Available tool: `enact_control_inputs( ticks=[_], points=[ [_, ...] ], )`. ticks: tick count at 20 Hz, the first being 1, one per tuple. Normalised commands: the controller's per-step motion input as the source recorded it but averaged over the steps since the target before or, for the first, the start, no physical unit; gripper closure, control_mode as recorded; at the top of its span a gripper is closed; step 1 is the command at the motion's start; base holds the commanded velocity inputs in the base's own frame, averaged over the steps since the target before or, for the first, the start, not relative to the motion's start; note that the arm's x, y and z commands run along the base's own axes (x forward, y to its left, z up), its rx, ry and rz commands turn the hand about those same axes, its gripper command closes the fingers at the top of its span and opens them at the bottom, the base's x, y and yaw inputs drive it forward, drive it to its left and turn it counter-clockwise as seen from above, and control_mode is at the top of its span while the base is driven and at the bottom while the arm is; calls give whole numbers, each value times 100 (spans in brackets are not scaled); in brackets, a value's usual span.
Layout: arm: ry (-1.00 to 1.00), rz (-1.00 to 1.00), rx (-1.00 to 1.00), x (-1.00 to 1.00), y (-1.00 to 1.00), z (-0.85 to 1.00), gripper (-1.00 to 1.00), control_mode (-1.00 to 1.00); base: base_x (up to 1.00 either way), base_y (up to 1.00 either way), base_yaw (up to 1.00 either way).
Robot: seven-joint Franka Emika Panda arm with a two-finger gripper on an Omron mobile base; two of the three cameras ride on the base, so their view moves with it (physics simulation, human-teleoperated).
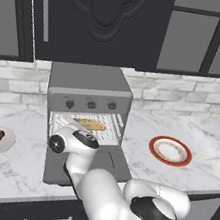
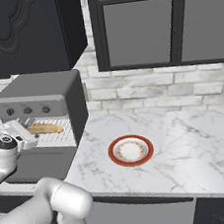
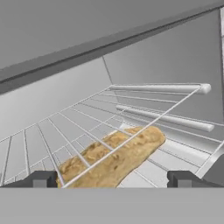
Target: Open the toaster oven door. Place the baguette on the bottom rack in the toaster oven and place the chicken drumstick on the top rack.
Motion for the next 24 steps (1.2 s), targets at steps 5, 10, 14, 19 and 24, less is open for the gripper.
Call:
enact_control_inputs(
  ticks=[5,10,14,19,24],
  points=[
    [0,0,-4,21,0,-6,-100,-100,0,0,0],
    [0,0,0,25,0,-4,-100,-100,0,0,0],
    [0,0,0,24,0,-19,-100,-100,0,0,0],
    [1,0,-1,20,1,-21,-100,-100,0,0,0],
    [5,0,-2,5,4,-33,-100,-100,0,0,0]
  ],
)
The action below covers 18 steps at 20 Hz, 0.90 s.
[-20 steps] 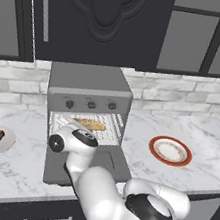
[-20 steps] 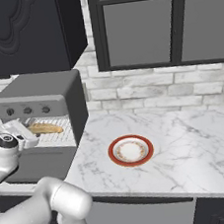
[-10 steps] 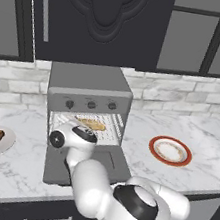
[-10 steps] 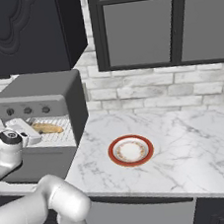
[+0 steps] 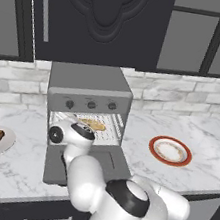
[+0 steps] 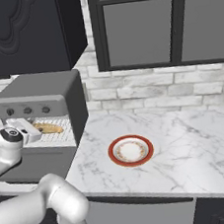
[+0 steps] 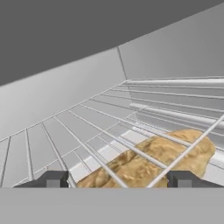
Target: Open the toaster oven door. Place the baguette on the bottom rack in the toaster oven and place the chicken drumstick on the top rack.
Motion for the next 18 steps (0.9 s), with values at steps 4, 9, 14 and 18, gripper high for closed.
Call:
enact_control_inputs(
  ticks=[4,9,14,18],
  points=[
    [9,0,-7,-7,6,-56,-100,-100,0,0,0],
    [9,0,-13,-25,4,-75,-100,-100,0,0,0],
    [12,0,-19,-46,7,-81,-100,-100,0,0,0],
    [28,0,-19,-50,12,-76,-100,-100,0,0,0]
  ],
)
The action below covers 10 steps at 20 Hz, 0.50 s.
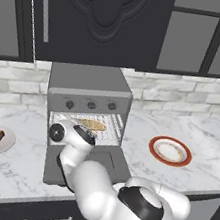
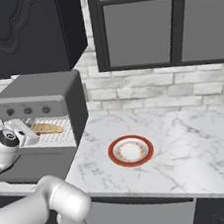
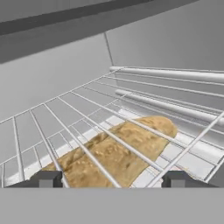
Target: Open the toaster oven door. Place the baguette on the bottom rack in the toaster oven and place the chicken drumstick on the top rack.
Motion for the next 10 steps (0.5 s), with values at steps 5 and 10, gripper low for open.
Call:
enact_control_inputs(
  ticks=[5,10],
  points=[
    [32,0,-21,-58,12,-80,-100,-100,0,0,0],
    [32,0,-23,-68,10,-81,-100,-100,0,0,0]
  ],
)
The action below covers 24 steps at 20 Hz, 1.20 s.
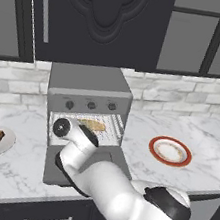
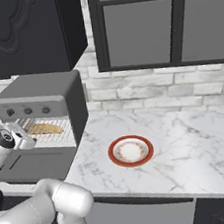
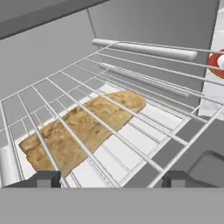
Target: Open the toaster oven door. Place the baguette on the bottom rack in the toaster oven and place the chicken drumstick on the top rack.
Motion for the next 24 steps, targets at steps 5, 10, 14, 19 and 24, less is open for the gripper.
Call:
enact_control_inputs(
  ticks=[5,10,14,19,24],
  points=[
    [43,-1,-24,-68,10,-73,-100,-100,0,0,0],
    [48,-2,-24,-71,9,-72,-100,-100,0,0,0],
    [48,-2,-25,-71,10,-71,-100,-100,0,0,0],
    [47,-1,-28,-74,11,-71,-100,-100,0,0,0],
    [50,-1,-29,-75,12,-68,-100,-100,0,0,0]
  ],
)
